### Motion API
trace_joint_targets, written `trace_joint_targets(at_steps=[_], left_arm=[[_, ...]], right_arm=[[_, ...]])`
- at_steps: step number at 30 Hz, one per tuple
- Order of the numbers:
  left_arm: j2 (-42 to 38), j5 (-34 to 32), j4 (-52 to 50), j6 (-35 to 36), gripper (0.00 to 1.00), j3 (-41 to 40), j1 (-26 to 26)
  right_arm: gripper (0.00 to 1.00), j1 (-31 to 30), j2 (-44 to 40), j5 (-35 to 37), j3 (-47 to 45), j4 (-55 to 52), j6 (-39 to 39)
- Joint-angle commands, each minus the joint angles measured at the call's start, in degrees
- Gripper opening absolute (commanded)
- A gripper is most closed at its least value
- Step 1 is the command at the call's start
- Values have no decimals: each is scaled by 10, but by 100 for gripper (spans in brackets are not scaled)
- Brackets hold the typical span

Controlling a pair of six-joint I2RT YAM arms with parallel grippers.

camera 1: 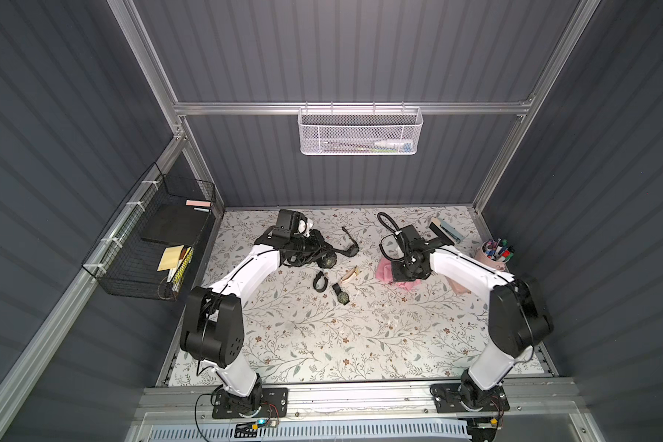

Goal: Wipe the watch dial
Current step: Pick up the cleaning item at the center of the board.

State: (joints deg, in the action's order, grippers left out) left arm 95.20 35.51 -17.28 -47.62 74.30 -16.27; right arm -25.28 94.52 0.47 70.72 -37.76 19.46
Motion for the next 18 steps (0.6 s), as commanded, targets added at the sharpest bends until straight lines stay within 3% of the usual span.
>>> trace_joint_targets(at_steps=[1, 5, 10, 18], left_arm=[[-33, 4, 61, -32, 0, -14, 4], [-52, -26, 160, -91, 0, -35, 3], [-42, -32, 192, -105, 0, -17, -11], [-31, -62, 236, -121, 0, -17, -64]], right_arm=[[0, -7, -59, -77, -27, 51, 11], [0, -26, -129, -126, -64, 129, 29], [0, -57, -163, -177, -97, 247, 60], [0, -109, -160, -163, -106, 344, 67]])
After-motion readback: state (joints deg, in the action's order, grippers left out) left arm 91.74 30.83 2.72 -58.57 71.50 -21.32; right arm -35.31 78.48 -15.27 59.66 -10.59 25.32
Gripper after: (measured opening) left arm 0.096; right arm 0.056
